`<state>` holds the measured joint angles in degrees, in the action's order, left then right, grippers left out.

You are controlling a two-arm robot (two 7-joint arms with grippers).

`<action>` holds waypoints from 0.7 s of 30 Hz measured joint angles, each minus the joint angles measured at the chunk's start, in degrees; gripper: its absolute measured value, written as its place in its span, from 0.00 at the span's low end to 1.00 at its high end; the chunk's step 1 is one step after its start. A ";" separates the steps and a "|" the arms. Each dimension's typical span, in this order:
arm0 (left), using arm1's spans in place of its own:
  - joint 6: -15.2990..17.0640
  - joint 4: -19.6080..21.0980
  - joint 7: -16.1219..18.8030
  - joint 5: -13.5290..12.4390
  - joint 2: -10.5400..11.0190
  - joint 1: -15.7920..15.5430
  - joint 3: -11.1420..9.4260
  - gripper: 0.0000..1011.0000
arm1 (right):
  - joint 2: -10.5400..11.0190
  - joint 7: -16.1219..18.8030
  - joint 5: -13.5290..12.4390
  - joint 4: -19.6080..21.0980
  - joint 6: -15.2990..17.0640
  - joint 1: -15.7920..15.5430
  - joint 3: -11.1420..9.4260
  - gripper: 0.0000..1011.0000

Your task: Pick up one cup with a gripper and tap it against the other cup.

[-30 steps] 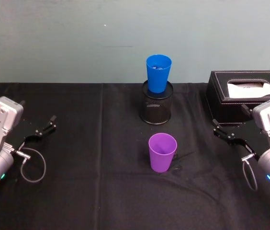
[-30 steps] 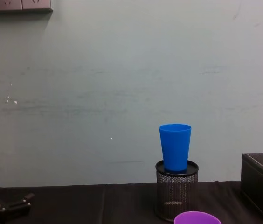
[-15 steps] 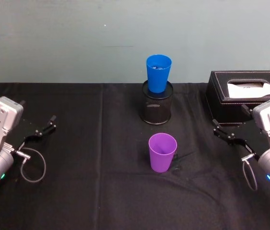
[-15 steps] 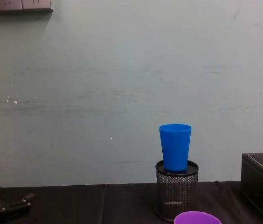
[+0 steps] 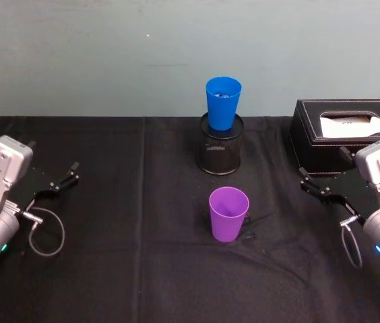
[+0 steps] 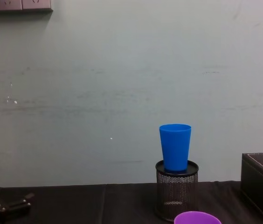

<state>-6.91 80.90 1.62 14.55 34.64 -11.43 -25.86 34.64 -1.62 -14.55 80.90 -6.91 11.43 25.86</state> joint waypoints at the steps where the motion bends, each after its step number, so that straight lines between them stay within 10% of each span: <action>1: 0.00 0.00 0.00 0.00 0.00 0.00 0.00 0.99 | 0.00 0.00 0.00 0.00 0.00 0.00 0.00 0.99; 21: 0.00 0.00 0.00 0.00 0.00 0.00 0.00 0.99 | 0.80 2.34 -1.27 3.41 -1.22 -2.39 -2.01 0.99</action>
<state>-6.91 80.90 1.62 14.55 34.65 -11.43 -25.86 35.45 0.72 -15.82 84.31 -8.13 9.05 23.85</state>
